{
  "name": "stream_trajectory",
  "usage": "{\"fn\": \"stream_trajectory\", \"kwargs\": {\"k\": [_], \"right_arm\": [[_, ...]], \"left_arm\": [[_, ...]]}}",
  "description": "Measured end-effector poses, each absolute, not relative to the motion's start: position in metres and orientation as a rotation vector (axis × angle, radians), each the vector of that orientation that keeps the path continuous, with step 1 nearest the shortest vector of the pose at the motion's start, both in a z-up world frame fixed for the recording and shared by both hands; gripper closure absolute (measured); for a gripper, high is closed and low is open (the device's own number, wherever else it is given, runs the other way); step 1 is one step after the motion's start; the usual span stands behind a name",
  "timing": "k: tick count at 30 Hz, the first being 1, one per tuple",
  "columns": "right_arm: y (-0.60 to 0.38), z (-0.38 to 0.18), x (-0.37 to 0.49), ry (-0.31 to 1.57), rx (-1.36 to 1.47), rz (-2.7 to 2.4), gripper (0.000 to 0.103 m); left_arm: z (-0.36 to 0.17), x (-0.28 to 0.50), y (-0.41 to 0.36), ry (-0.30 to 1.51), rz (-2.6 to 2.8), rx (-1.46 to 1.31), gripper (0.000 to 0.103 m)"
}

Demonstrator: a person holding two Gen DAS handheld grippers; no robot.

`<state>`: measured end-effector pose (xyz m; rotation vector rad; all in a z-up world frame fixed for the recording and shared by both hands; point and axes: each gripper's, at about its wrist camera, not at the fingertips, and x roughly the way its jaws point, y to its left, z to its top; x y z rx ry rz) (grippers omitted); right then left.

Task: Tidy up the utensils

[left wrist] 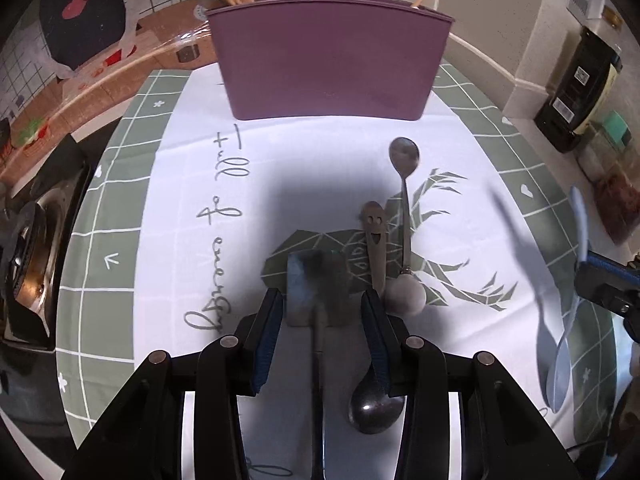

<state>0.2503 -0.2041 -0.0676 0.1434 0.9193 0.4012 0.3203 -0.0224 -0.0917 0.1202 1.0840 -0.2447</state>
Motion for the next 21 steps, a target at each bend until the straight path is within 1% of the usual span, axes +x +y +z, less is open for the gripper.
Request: {"fn": "stream_trajectory", "kwargs": {"k": [13,14,15,21], "right_arm": [[-0.206,-0.082,0.262,0.942,0.149,0.399,0.093],[-0.205,-0.082,0.263,0.942,0.143,0.397,0.093],[-0.204,-0.082,0.264,0.941,0.140,0.397,0.093],[-0.205,-0.072,0.265,0.908,0.177,0.436,0.093]], "left_arm": [[-0.092,0.333,-0.024,1.122,-0.260,0.123,0.062],[-0.092,0.335,-0.025,1.122,-0.256,0.124,0.063],[-0.092,0.337,-0.026,1.120,-0.255,0.122,0.070],[-0.082,0.318,-0.019,1.070,-0.264,0.057,0.070]]}}
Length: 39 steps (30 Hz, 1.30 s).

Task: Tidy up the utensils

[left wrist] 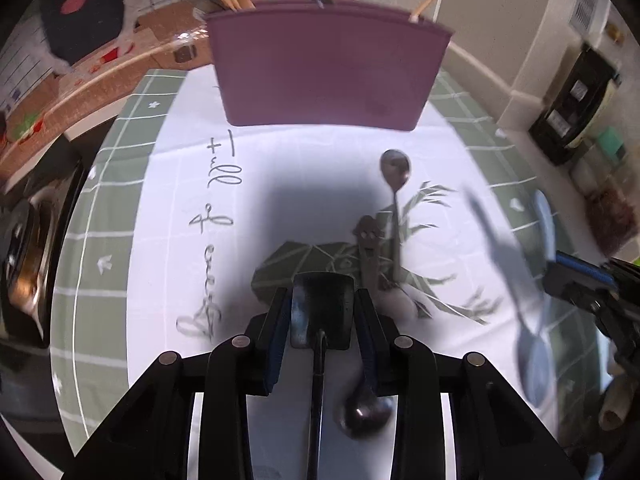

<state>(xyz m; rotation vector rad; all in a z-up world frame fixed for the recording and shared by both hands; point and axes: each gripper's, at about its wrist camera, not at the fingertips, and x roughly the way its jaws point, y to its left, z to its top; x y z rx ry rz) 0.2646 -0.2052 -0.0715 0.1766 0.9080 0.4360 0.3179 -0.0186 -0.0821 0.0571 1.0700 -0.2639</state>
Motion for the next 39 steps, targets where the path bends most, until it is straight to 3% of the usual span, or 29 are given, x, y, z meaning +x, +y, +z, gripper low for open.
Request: {"fn": "stream_trajectory", "kwargs": {"k": [8,25,26,27,34,39], "right_arm": [[-0.205,-0.051,0.257,0.855,0.159,0.428,0.093],[-0.200,-0.011,0.271,0.772,0.107,0.410,0.093],[-0.199,-0.009,0.272,0.769,0.103,0.409,0.093],[-0.198,-0.008,0.273,0.766,0.099,0.408,0.093],[-0.191,-0.008,0.276,0.775,0.081,0.421,0.093],[-0.193,-0.019,0.278,0.813,0.090,0.414,0.093]], "left_arm": [[-0.025,0.271,-0.004,0.856,-0.310,-0.062,0.070],[0.003,0.277,0.022,0.779,-0.304,-0.131,0.071],[0.004,0.278,0.022,0.776,-0.303,-0.131,0.089],[0.006,0.279,0.023,0.780,-0.305,-0.128,0.097],[0.009,0.280,0.021,0.774,-0.295,-0.114,0.097],[-0.014,0.295,0.016,0.885,-0.318,-0.096,0.093]]}}
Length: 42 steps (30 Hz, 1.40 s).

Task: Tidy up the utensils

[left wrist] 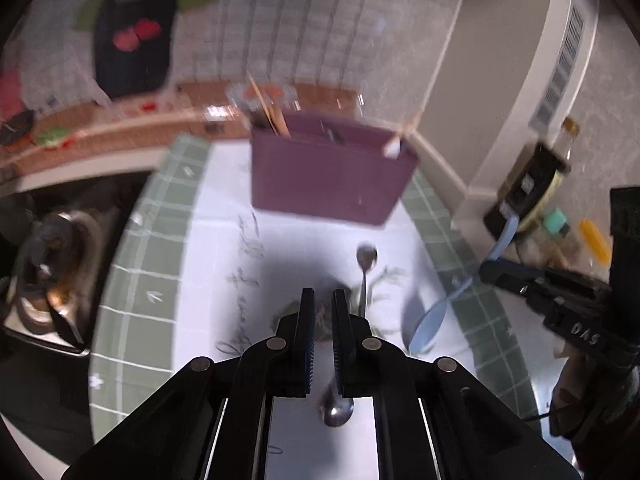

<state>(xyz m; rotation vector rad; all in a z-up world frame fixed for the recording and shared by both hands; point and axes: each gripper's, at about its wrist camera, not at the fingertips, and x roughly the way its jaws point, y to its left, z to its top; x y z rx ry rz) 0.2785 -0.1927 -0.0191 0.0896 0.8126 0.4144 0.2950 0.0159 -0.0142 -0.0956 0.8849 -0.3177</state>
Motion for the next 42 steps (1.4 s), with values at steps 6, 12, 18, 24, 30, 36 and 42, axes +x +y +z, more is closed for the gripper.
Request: {"fn": "stream_trajectory", "kwargs": {"k": [6,12,18,24,30,36,42], "right_arm": [[-0.200,-0.024,0.279,0.831,0.097,0.410,0.095],[-0.206,-0.027,0.278,0.841,0.103,0.402,0.095],[-0.232,-0.065,0.301,1.008,0.208,0.321,0.080],[-0.231,-0.090,0.330,1.081,0.221,0.260,0.079],[-0.214,-0.099,0.366,1.103,0.220,0.224,0.075],[-0.195,-0.103,0.386,1.099,0.153,0.193,0.074],[-0.182,-0.104,0.390,1.062,0.078,0.227,0.074]], "left_arm": [[-0.053,0.326,-0.009,1.001,-0.413,0.028,0.076],[-0.084,0.361,-0.032,1.090,-0.420,0.146,0.074],[-0.093,0.368,-0.047,1.096,-0.437,0.244,0.062],[-0.095,0.382,-0.034,1.087,-0.397,0.224,0.059],[-0.095,0.387,-0.020,1.096,-0.388,0.191,0.059],[-0.095,0.387,-0.024,1.100,-0.382,0.195,0.059],[-0.095,0.388,-0.022,1.102,-0.387,0.177,0.059]]}}
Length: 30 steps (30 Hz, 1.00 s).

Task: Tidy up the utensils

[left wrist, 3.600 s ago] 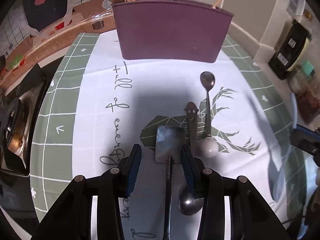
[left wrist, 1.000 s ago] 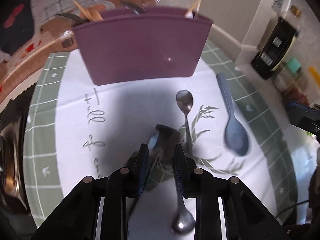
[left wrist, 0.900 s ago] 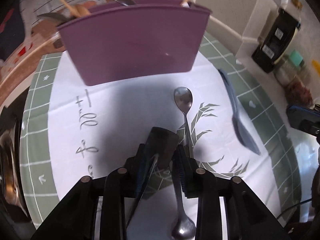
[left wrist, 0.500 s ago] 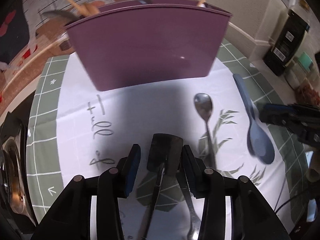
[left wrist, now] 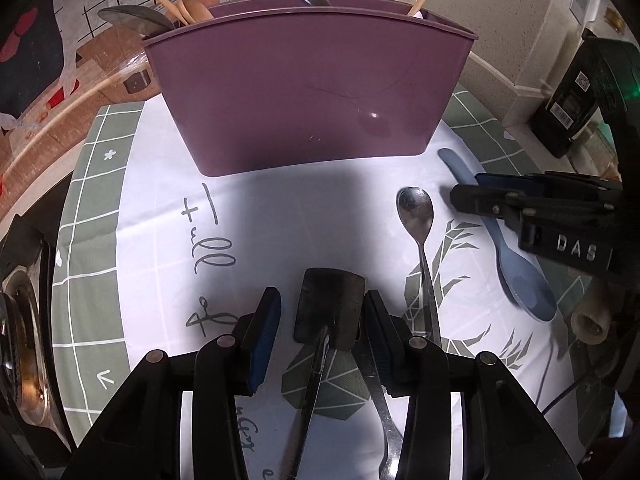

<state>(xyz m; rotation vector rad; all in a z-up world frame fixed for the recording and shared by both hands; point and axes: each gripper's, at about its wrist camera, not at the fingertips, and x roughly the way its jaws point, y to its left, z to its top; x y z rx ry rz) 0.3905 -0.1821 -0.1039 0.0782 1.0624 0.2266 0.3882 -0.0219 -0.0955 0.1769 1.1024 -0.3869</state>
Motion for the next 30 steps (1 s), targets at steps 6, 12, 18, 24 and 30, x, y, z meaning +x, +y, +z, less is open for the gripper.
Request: {"fn": "stream_trajectory", "kwargs": {"k": [6,12,18,24,30], "right_arm": [[-0.190,-0.101,0.368,1.040,0.095,0.334,0.093],[-0.216,-0.073,0.338,0.975,0.205,0.360,0.093],[-0.225,-0.046,0.313,0.868,0.237,0.364,0.093],[-0.219,-0.027,0.298,0.817,0.193,0.378,0.093],[-0.210,-0.016,0.291,0.799,0.157,0.394,0.094]], "left_arm": [[-0.096,0.386,-0.023,1.109,-0.383,0.195,0.059],[-0.095,0.385,-0.024,1.093,-0.371,0.187,0.069],[-0.092,0.375,-0.009,1.066,-0.339,0.075,0.070],[-0.062,0.342,-0.001,0.957,-0.331,0.013,0.070],[-0.032,0.318,0.008,0.871,-0.337,-0.043,0.070]]}}
